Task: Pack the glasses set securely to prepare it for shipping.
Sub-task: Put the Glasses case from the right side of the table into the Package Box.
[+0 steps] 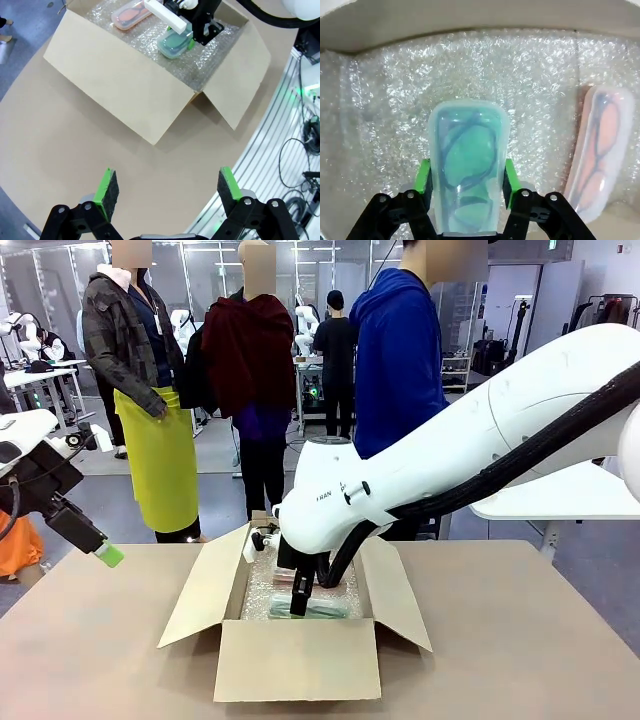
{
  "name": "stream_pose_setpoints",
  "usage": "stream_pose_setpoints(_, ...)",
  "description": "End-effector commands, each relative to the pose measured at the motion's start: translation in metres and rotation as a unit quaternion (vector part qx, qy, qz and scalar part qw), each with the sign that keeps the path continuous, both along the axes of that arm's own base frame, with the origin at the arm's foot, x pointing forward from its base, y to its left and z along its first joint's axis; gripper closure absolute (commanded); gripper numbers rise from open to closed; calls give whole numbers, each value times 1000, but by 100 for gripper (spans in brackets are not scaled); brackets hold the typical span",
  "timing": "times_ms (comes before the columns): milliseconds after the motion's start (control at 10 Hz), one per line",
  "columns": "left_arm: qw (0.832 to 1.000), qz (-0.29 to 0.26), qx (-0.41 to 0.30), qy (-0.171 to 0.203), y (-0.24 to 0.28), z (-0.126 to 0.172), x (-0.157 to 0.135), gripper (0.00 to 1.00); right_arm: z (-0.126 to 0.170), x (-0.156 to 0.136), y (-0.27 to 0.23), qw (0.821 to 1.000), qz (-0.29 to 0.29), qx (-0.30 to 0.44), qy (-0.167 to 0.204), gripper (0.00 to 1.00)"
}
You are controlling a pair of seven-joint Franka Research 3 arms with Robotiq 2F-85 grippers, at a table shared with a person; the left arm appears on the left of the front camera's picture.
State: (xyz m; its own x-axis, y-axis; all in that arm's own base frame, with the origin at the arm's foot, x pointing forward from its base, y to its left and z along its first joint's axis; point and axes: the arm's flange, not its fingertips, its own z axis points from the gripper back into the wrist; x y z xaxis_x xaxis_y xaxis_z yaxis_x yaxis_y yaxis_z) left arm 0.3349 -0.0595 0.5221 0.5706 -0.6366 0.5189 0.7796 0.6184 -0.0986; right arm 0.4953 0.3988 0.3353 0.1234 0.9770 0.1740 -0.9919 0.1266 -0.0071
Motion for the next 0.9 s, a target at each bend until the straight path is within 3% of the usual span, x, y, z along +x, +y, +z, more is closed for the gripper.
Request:
stream_pose_setpoints(0,1000,-8,-11,1,2,1,-1,0,24,-2,6,1000,19,5,-21,0)
stream_pose_setpoints(300,1000,-8,-11,1,2,1,-1,0,31,-2,3,1000,12,-3,-28,0)
stream_pose_setpoints(400,1000,-8,-11,1,2,1,-1,0,36,-3,1,999,4,-20,-33,5)
stream_pose_setpoints(800,1000,-8,-11,1,2,1,-1,0,28,3,9,1000,10,7,-25,5)
